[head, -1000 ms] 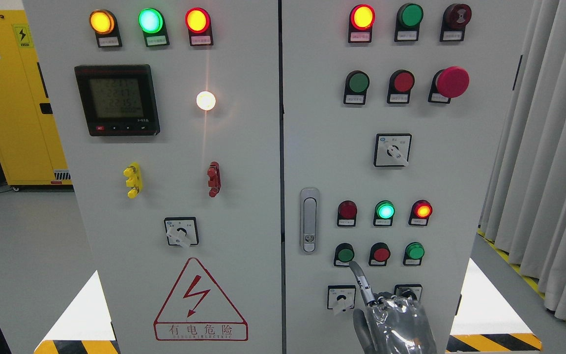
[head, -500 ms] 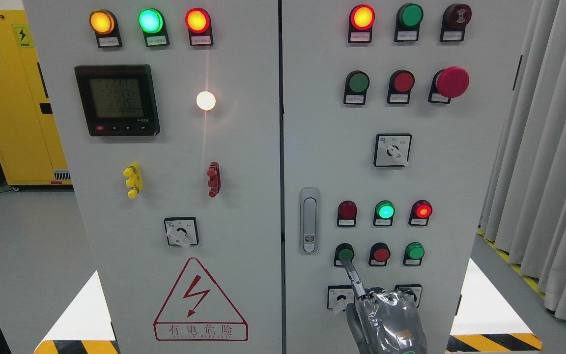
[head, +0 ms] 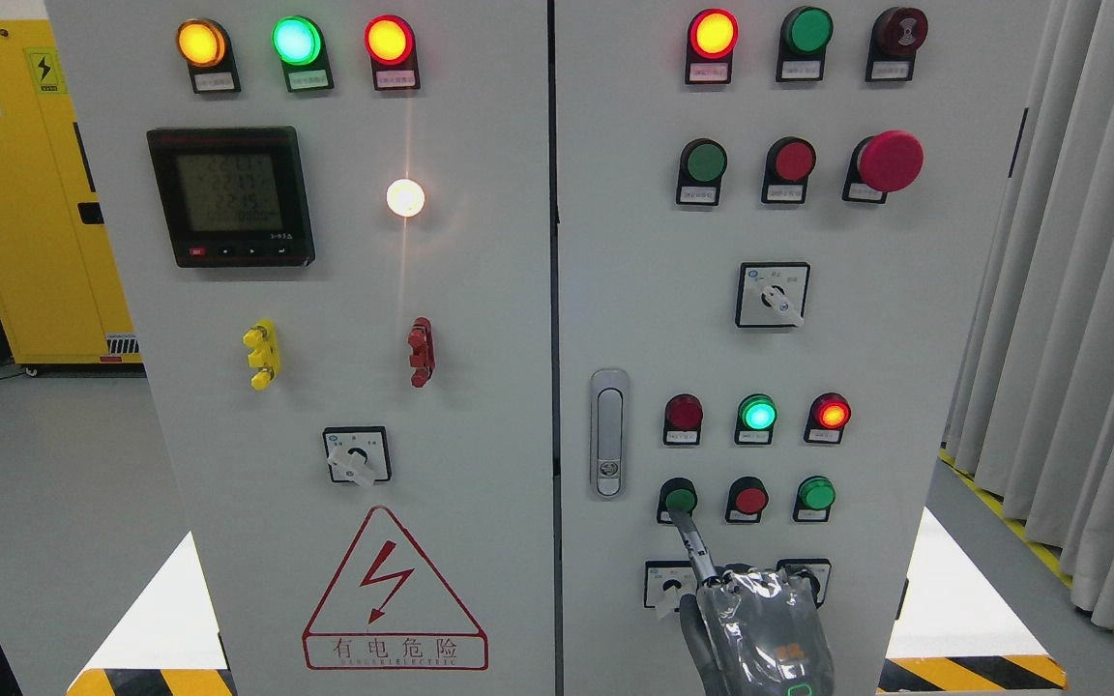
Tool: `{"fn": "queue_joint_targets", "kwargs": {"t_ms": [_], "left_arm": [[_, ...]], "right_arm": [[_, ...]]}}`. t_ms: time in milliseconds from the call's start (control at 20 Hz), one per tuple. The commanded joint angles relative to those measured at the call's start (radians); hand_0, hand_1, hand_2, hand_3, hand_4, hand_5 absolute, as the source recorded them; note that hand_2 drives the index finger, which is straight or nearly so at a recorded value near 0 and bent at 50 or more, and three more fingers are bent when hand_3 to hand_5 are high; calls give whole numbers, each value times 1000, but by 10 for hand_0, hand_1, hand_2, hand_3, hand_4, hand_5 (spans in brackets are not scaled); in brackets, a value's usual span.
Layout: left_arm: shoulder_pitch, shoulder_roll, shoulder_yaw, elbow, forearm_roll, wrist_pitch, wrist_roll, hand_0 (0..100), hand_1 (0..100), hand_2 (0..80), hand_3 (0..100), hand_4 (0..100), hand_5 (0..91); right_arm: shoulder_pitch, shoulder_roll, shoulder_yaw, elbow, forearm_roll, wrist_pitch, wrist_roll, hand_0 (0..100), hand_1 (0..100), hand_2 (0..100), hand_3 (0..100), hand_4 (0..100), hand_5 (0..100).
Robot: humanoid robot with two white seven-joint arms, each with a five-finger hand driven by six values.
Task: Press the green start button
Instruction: 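Press the green push button inward with the right hand's fingertip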
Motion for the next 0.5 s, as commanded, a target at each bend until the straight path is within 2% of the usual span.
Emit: {"fn": "queue_joint_targets", "kwargs": {"t_ms": [0, 450], "left_arm": [[0, 0, 1, 0, 1, 0, -1, 120, 556, 0, 0, 0, 0], [0, 1, -1, 0, 1, 0, -1, 120, 556, 0, 0, 0, 0]], "right_arm": [[-4, 1, -5, 16, -3, 3, 5, 717, 967, 0, 991, 974, 1000], [-10, 1, -7, 12, -3, 10, 9, 722, 966, 0, 992, 976, 1000]]}}
